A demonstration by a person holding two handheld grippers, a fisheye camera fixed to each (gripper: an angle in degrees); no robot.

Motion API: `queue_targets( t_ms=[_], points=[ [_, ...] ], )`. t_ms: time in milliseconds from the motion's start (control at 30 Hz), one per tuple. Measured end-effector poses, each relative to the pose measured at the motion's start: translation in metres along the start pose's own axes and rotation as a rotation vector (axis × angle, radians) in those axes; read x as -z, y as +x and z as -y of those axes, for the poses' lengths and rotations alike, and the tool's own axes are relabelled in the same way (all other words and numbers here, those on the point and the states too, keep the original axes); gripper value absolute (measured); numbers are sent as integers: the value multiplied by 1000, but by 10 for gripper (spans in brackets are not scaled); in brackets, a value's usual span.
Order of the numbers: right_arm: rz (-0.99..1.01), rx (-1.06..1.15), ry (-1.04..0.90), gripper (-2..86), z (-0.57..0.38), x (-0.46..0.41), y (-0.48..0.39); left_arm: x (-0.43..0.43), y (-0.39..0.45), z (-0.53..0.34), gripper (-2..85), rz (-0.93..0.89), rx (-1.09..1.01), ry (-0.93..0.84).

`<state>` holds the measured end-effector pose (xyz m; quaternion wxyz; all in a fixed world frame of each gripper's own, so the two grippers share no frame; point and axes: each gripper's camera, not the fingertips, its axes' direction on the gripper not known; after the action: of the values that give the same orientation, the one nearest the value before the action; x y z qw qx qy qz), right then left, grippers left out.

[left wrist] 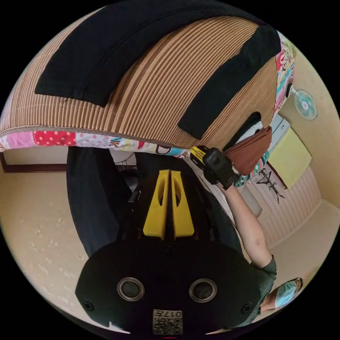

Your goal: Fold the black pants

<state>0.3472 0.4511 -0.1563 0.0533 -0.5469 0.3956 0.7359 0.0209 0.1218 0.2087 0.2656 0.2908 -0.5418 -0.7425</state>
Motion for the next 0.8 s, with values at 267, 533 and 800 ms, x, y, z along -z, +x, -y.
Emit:
queue_targets(
  t_ms=[267, 533, 800],
  points=[
    [-224, 77, 256, 5, -112, -12, -110, 53, -50, -30, -10, 317, -26, 50],
    [14, 41, 352, 5, -180, -11, -116, 114, -32, -17, -8, 777, -222, 57],
    [568, -308, 276, 6, -229, -22, -66, 43, -82, 33, -8, 797, -175, -51]
  ],
)
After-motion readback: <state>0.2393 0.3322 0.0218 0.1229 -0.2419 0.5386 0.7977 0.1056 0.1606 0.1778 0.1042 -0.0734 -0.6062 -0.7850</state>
